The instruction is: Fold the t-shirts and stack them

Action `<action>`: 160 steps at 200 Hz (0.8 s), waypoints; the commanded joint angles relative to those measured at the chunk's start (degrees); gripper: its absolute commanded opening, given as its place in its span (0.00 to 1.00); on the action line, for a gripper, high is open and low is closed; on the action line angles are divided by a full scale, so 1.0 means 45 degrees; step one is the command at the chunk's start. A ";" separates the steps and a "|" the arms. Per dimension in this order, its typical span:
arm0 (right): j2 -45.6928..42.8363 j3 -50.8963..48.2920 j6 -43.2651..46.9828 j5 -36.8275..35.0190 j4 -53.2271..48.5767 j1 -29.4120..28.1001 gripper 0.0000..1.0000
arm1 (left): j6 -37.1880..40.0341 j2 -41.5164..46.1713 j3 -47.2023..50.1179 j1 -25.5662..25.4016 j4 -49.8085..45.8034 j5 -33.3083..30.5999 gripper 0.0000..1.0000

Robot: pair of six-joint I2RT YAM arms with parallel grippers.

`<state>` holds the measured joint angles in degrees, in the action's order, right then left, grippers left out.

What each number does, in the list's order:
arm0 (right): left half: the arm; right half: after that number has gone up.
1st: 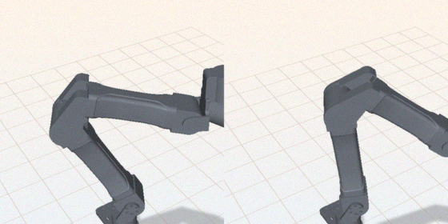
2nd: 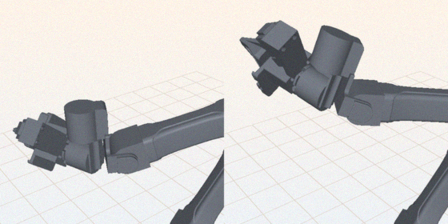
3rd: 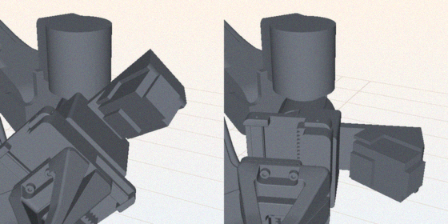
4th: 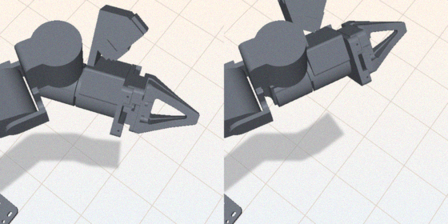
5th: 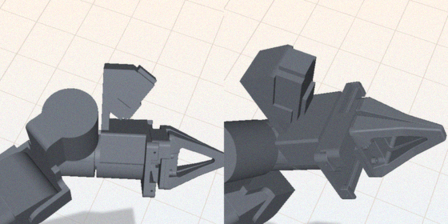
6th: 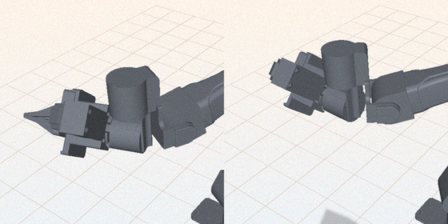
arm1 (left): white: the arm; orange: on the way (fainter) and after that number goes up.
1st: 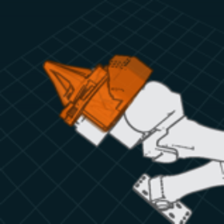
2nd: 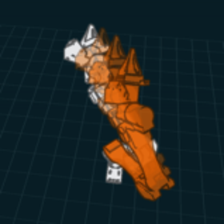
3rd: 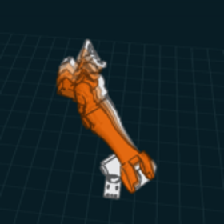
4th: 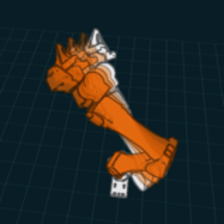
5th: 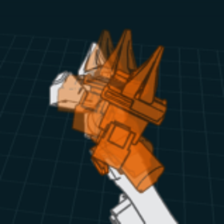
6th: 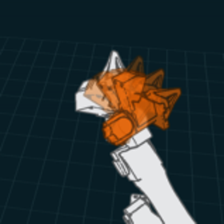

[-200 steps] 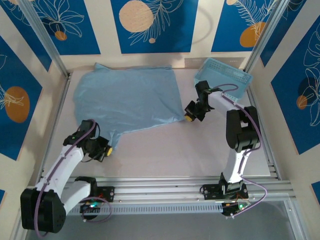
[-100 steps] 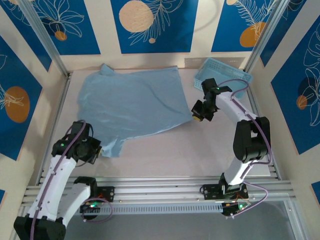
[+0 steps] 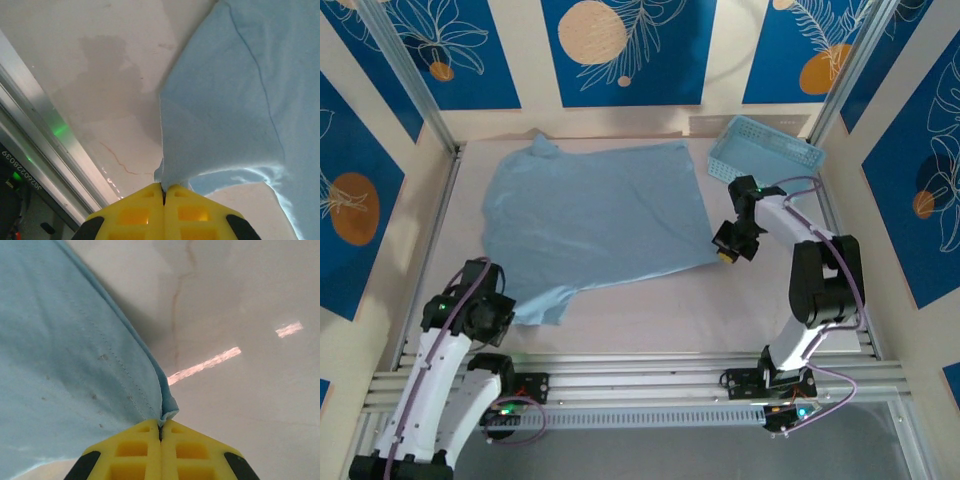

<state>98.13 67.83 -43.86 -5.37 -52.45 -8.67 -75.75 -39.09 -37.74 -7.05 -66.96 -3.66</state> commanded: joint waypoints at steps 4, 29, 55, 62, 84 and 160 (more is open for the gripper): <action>0.0388 0.0231 -0.0071 -0.0188 0.0072 0.0119 0.00 | -0.0981 -0.0327 0.0293 -0.0074 -0.1094 -0.0340 0.00; 0.0420 0.0355 -0.0237 -0.0474 -0.0140 0.0256 0.11 | -0.0928 -0.0549 0.0427 -0.0073 -0.0870 -0.0357 0.00; -0.0475 0.0235 -0.0624 -0.1498 -0.0382 0.0231 0.34 | -0.0620 -0.0870 0.0070 -0.0064 -0.0836 -0.0463 0.11; -0.0744 0.0209 -0.0680 -0.1718 -0.0415 0.0237 0.39 | -0.0449 -0.0955 -0.0158 -0.0074 -0.0948 -0.0556 0.23; -0.1323 0.0063 -0.0514 -0.1439 -0.0165 0.0044 0.45 | 0.0253 -0.1199 -0.1228 -0.0069 -0.1386 -0.1075 0.46; -0.1574 -0.2143 -0.0691 0.1505 0.1271 -0.0330 0.46 | 0.1843 -0.3220 -0.0623 -0.0038 -0.1161 0.0676 0.53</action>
<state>91.22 61.91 -45.82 -3.73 -47.97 -12.62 -68.55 -52.99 -43.92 -7.05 -68.73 -3.38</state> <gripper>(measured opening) 0.454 0.493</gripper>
